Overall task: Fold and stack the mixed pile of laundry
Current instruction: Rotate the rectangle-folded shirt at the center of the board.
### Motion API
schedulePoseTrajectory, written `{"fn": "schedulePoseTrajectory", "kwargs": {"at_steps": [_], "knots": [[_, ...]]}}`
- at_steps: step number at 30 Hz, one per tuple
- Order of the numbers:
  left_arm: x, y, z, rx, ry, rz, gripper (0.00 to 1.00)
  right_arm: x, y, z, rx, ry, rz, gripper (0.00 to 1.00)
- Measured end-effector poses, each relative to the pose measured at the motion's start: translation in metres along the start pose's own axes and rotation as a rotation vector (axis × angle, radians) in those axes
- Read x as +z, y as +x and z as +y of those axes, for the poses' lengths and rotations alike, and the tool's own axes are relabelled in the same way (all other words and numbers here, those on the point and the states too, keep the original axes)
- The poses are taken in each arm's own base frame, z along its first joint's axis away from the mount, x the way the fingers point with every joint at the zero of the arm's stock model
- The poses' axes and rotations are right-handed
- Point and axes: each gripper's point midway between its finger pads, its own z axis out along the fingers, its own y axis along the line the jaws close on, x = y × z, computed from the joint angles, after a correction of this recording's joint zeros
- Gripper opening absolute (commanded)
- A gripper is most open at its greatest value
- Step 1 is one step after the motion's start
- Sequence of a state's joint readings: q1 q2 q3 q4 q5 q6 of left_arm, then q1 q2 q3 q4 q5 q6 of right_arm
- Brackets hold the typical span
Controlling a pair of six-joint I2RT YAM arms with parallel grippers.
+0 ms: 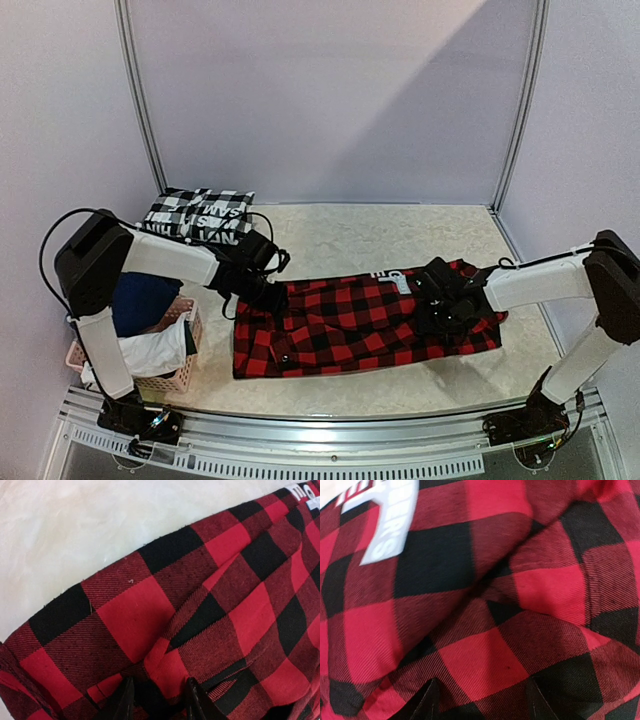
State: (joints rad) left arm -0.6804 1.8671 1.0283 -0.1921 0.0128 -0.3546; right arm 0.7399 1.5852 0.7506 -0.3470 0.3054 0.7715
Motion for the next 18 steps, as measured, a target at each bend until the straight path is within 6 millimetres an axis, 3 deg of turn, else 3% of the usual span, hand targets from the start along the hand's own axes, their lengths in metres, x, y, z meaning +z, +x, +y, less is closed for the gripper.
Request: {"fn": "schedulePoseTrajectory", "kwargs": {"at_steps": [10, 18], "knots": [[-0.015, 0.029, -0.017, -0.092, 0.058, -0.020, 0.37, 0.031, -0.058, -0.009, 0.030, 0.028, 0.026, 0.60], [-0.024, 0.049, -0.034, -0.118, 0.098, -0.024, 0.36, 0.060, -0.109, 0.007, -0.012, 0.010, 0.046, 0.58]]}}
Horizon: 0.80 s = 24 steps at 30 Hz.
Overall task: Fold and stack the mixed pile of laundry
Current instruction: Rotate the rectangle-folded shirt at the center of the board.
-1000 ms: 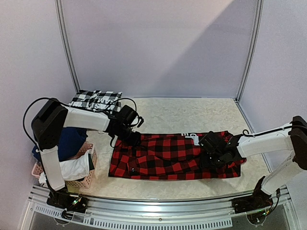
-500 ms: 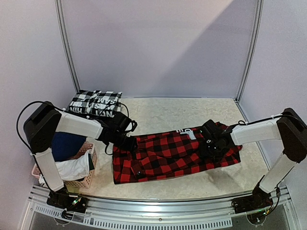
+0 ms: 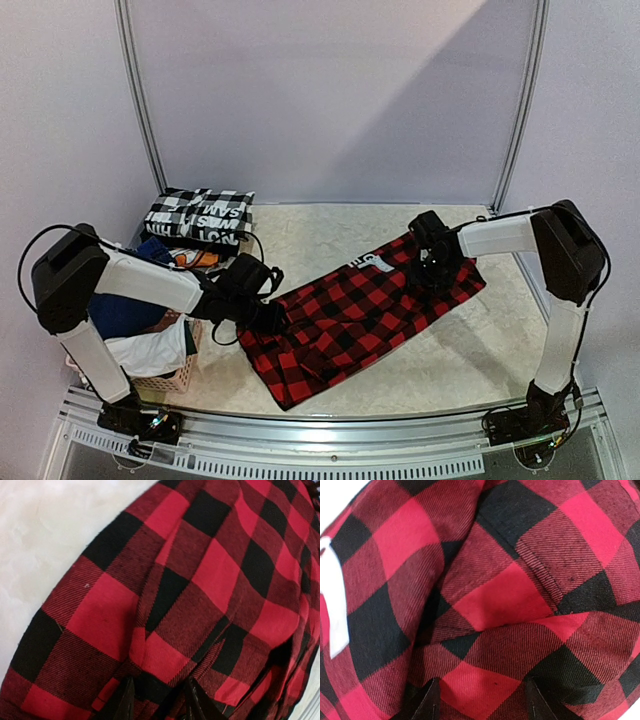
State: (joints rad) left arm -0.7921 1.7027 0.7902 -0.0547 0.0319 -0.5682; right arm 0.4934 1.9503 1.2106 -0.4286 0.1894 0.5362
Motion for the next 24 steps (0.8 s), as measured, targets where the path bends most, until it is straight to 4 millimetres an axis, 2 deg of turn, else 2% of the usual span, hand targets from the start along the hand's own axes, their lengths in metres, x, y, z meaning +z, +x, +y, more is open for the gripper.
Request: {"fn": "schedulePoseTrajectory", "kwargs": {"at_steps": [5, 13, 24], "knots": [[-0.006, 0.018, -0.014, -0.019, 0.028, -0.007, 0.35, 0.012, -0.027, 0.018, -0.036, -0.035, 0.026, 0.58], [-0.007, 0.034, -0.044, -0.074, 0.104, -0.037, 0.34, 0.030, -0.068, 0.065, -0.105, -0.152, 0.070, 0.57], [0.003, 0.056, -0.114, -0.084, 0.271, -0.038, 0.33, 0.043, -0.098, 0.114, -0.155, -0.306, 0.089, 0.56]]}}
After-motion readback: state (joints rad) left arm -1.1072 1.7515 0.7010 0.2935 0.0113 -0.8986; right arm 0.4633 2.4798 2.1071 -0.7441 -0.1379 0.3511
